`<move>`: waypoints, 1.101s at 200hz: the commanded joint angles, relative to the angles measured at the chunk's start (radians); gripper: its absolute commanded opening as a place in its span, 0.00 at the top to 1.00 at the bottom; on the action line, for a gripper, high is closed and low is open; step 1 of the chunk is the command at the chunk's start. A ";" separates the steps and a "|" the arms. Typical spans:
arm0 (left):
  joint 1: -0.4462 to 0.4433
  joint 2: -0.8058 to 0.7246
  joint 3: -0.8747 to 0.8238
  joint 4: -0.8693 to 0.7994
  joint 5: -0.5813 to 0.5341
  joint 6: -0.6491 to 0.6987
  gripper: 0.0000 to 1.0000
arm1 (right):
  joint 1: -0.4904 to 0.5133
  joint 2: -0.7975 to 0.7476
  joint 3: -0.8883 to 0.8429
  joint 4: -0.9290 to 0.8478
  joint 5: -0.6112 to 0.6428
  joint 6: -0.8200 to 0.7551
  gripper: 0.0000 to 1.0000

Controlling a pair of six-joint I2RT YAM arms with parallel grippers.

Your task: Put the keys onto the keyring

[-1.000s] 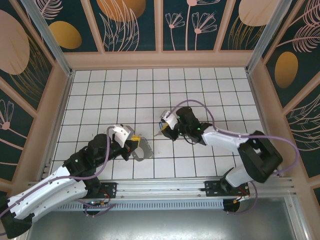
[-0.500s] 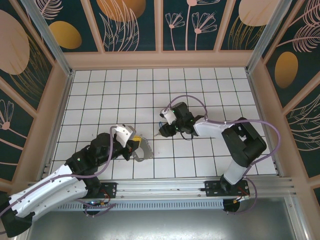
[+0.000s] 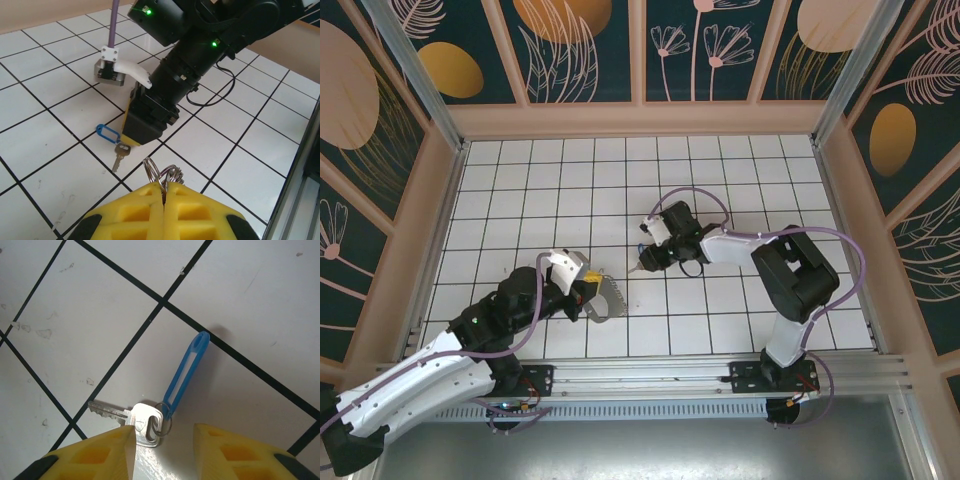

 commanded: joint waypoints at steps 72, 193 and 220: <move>-0.001 -0.023 0.020 0.051 0.017 0.016 1.00 | -0.003 0.053 0.043 -0.018 -0.019 0.014 0.69; -0.001 -0.032 0.017 0.049 0.015 0.014 1.00 | -0.002 0.082 0.044 0.029 -0.065 0.032 0.77; 0.000 -0.030 0.017 0.051 0.015 0.014 1.00 | -0.002 0.084 0.040 0.037 -0.067 0.036 0.79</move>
